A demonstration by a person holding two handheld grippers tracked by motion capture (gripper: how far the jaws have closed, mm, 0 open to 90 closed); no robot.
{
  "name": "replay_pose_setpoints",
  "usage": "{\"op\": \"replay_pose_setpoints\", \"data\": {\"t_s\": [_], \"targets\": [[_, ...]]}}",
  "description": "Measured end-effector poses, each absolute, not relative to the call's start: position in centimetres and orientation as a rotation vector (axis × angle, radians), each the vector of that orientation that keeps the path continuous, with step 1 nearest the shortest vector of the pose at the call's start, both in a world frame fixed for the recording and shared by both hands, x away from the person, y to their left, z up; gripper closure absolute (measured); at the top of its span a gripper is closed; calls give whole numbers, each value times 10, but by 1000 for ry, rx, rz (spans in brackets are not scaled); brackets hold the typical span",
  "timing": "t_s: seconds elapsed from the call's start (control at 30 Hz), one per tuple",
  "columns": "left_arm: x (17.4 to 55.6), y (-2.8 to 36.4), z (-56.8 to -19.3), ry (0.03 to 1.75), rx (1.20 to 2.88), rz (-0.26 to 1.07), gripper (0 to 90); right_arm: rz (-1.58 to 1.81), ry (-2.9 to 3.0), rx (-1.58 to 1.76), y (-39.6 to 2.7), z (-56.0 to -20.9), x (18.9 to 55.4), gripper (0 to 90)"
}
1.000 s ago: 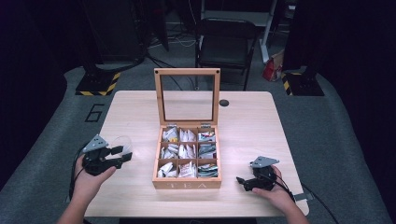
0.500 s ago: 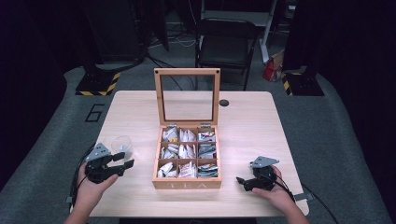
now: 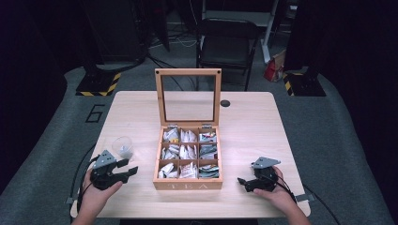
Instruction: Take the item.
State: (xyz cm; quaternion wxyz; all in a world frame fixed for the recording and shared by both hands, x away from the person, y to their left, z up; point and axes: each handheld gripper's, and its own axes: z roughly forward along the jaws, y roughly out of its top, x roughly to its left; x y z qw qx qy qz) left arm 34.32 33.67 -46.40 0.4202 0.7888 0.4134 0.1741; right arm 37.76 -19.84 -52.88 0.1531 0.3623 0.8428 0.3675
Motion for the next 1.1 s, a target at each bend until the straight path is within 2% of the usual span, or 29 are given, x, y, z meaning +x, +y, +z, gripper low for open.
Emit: {"op": "replay_pose_setpoints", "data": {"t_s": [0.5,1.1], "targets": [[343,337,-491,1074,2000,387,439,1055,2416,1039,-198,-529,378,100],[342,329,-499,1039,2055,340,429,1056,2416,1040,-198,-529,378,100]]}}
